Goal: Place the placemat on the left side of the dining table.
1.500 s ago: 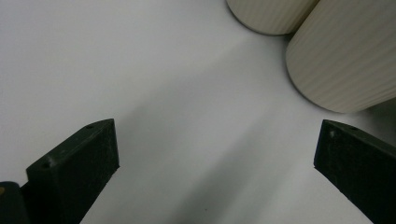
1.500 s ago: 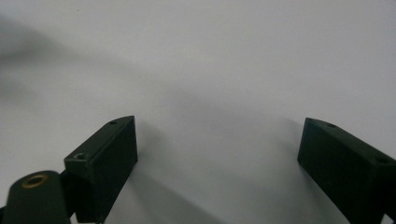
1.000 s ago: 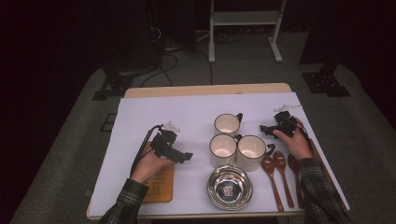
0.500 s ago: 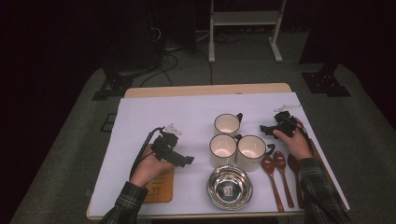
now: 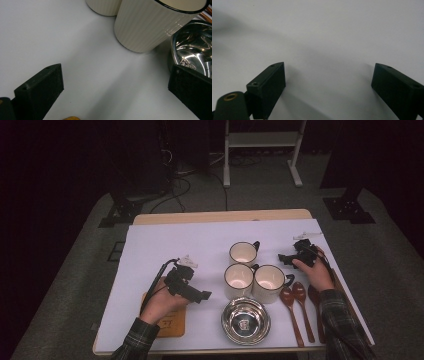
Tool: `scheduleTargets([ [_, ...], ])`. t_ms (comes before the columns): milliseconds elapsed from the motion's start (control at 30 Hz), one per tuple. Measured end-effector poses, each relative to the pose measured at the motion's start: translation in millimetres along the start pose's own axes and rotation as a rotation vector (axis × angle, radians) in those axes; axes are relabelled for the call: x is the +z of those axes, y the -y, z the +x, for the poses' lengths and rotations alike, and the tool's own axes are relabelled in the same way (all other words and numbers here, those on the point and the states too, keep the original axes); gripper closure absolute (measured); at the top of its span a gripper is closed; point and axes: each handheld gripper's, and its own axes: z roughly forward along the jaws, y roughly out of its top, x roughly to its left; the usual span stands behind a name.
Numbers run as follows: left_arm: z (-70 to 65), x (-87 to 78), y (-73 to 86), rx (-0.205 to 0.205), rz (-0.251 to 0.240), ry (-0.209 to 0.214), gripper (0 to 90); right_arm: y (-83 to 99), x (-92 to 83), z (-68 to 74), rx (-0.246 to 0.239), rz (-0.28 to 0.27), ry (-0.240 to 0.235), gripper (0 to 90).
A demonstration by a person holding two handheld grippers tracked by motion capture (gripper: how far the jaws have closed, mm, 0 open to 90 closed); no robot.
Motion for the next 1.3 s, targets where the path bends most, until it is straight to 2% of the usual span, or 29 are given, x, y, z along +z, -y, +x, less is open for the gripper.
scheduleTargets([
  [767,-17.1,-0.1,4.5,0.029,0.023,0.025,0.0,0.0,0.0,0.0,0.0,0.0,0.0,10.5],
  [1300,-23.0,-3.4,13.7,0.05,0.036,0.017,0.8,0.0,0.0,0.1,0.0,0.0,0.0,10.5],
])
